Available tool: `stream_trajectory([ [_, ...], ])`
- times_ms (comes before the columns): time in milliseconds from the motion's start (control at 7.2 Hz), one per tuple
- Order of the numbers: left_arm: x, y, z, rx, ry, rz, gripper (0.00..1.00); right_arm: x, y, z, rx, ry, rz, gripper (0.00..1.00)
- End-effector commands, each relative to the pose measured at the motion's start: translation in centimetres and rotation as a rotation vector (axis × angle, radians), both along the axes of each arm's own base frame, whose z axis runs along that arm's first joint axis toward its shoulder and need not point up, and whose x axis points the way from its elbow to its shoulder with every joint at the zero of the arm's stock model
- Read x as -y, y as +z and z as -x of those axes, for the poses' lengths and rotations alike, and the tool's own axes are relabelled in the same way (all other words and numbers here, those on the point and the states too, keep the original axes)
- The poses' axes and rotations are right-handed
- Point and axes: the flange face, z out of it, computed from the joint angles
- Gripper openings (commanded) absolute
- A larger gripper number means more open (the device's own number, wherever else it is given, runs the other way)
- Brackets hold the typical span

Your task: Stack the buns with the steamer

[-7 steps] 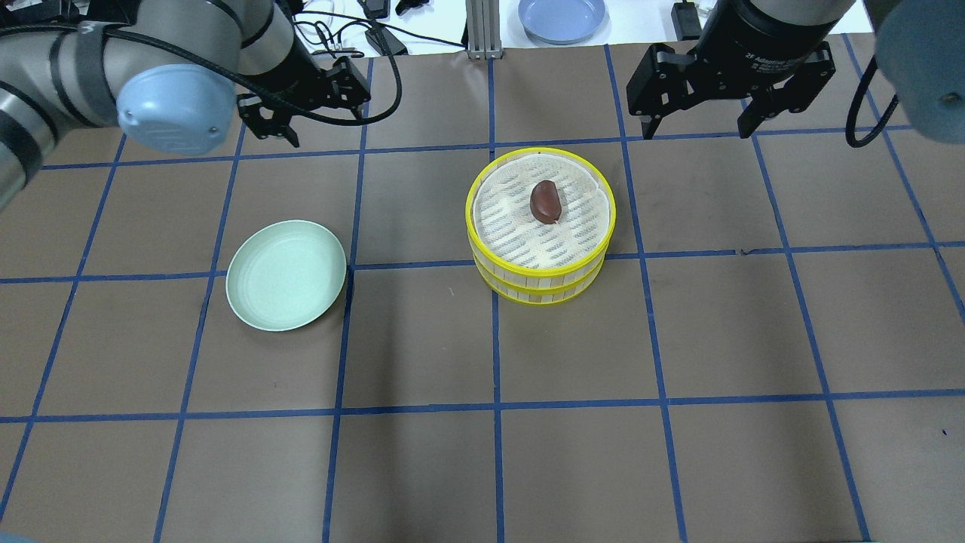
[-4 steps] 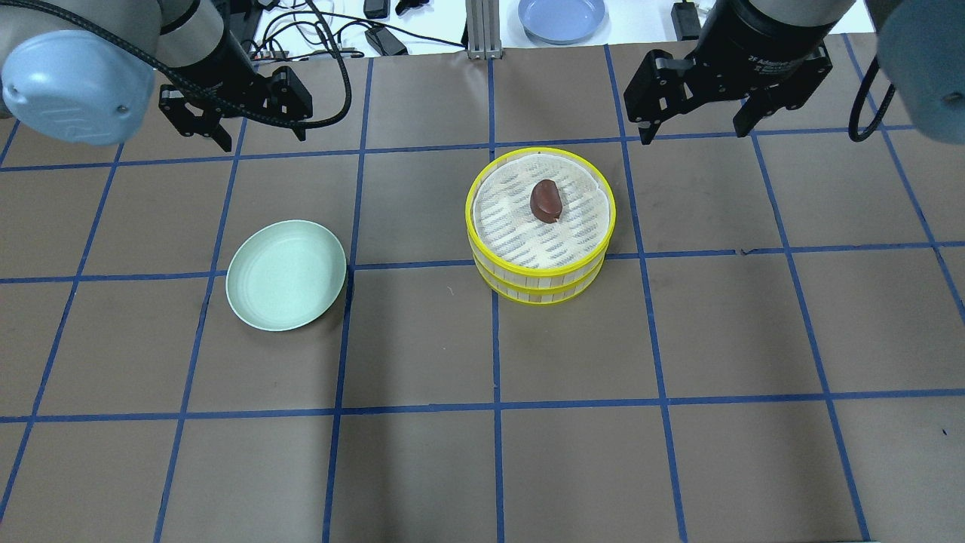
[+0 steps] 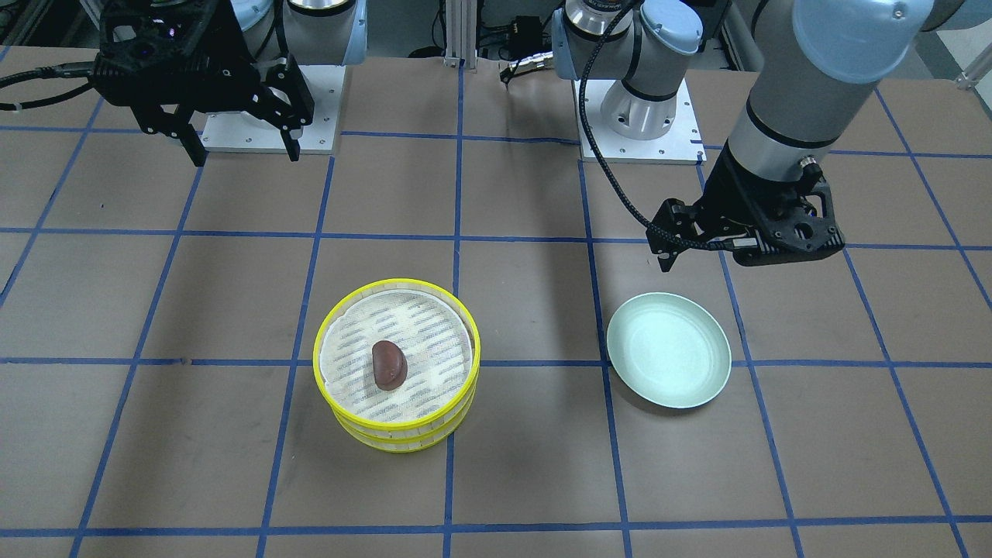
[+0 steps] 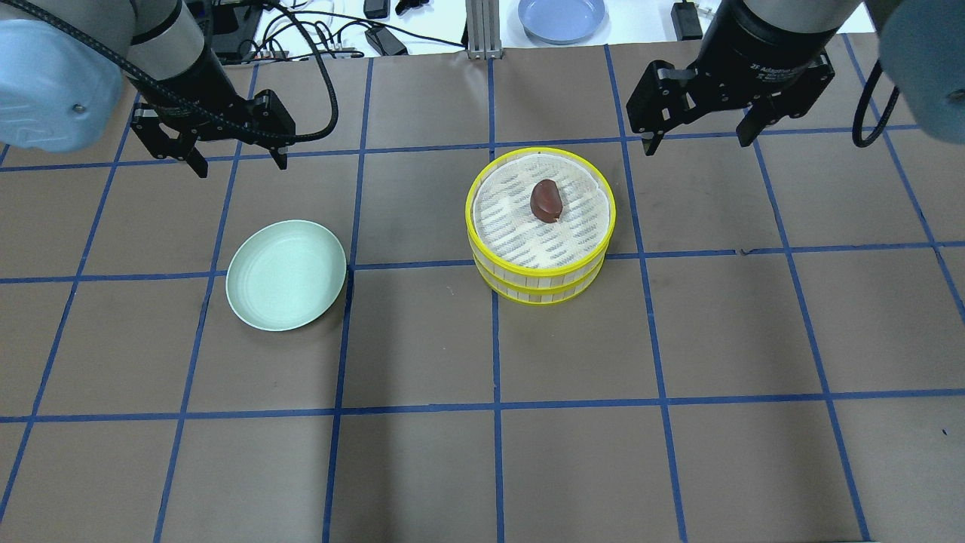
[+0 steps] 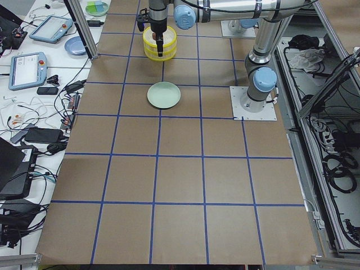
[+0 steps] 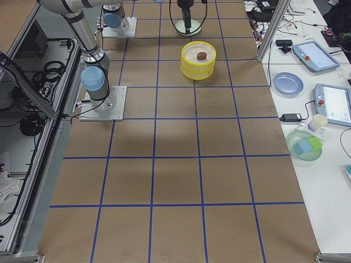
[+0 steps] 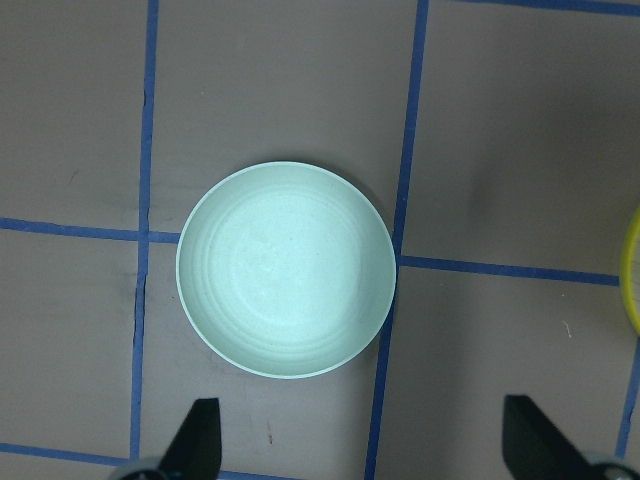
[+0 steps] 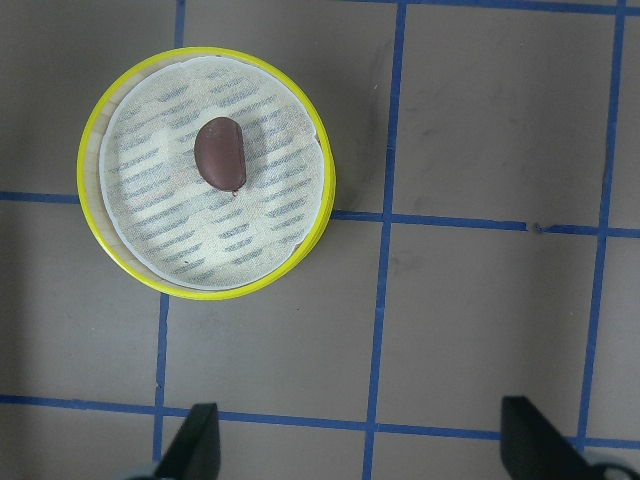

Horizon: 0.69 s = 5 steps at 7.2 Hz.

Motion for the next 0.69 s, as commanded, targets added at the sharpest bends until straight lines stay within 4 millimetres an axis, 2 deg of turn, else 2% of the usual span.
stream_trajectory([
  [0, -0.29, -0.24, 0.75, -0.001, -0.014, -0.009, 1.00, -0.58, 0.62, 0.06, 0.000, 0.000, 0.010, 1.00],
  [556, -0.26, -0.47, 0.70, -0.012, -0.013, -0.007, 1.00, -1.03, 0.97, 0.09, -0.007, 0.002, 0.018, 1.00],
])
